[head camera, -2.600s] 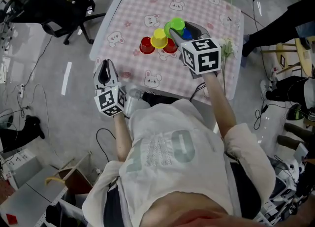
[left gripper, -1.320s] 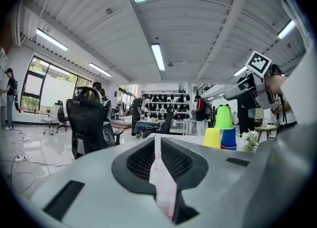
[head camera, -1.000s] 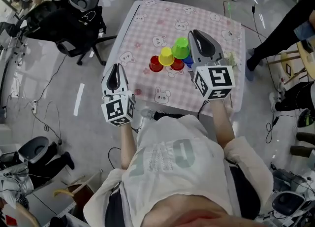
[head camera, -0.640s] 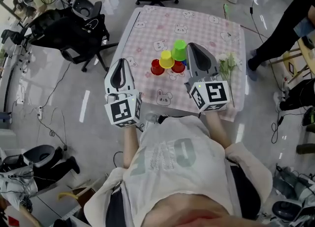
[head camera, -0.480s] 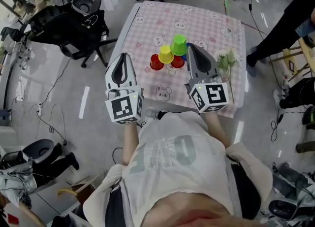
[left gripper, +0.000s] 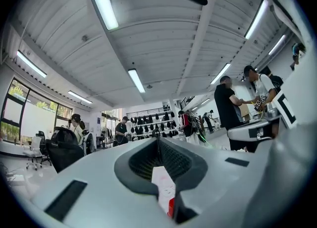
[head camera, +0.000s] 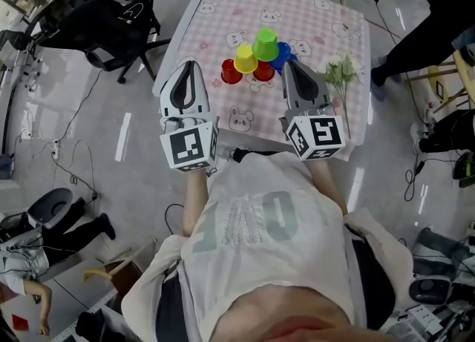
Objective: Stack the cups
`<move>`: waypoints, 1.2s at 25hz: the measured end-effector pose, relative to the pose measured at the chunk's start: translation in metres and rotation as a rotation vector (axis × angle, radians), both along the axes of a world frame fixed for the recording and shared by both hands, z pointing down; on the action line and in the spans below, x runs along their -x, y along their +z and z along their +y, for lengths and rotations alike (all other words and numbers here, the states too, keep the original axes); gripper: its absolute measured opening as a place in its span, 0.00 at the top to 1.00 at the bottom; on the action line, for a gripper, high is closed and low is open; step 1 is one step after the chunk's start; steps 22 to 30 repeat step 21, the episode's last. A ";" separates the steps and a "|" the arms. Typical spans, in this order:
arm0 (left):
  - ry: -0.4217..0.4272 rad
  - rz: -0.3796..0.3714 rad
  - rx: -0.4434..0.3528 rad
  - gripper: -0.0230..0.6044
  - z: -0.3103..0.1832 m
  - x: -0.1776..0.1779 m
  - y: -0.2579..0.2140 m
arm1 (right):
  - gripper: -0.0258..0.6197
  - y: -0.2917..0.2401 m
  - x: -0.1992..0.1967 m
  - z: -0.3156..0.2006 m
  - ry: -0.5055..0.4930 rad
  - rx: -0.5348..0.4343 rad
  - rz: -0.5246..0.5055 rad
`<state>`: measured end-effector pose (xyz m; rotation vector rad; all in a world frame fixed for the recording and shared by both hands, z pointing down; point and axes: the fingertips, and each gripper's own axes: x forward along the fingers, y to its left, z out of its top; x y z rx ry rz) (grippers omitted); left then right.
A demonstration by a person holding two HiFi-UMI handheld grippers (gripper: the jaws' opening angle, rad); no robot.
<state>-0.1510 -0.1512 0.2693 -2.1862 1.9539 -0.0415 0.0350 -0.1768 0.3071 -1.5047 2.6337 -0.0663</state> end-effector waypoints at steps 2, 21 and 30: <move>-0.001 0.001 -0.006 0.91 0.001 -0.002 -0.002 | 0.91 -0.001 -0.002 0.000 0.000 -0.001 0.004; 0.021 0.006 -0.004 0.91 0.003 -0.012 -0.003 | 0.91 0.000 -0.009 0.010 0.004 0.004 0.026; 0.021 0.006 -0.004 0.91 0.003 -0.012 -0.003 | 0.91 0.000 -0.009 0.010 0.004 0.004 0.026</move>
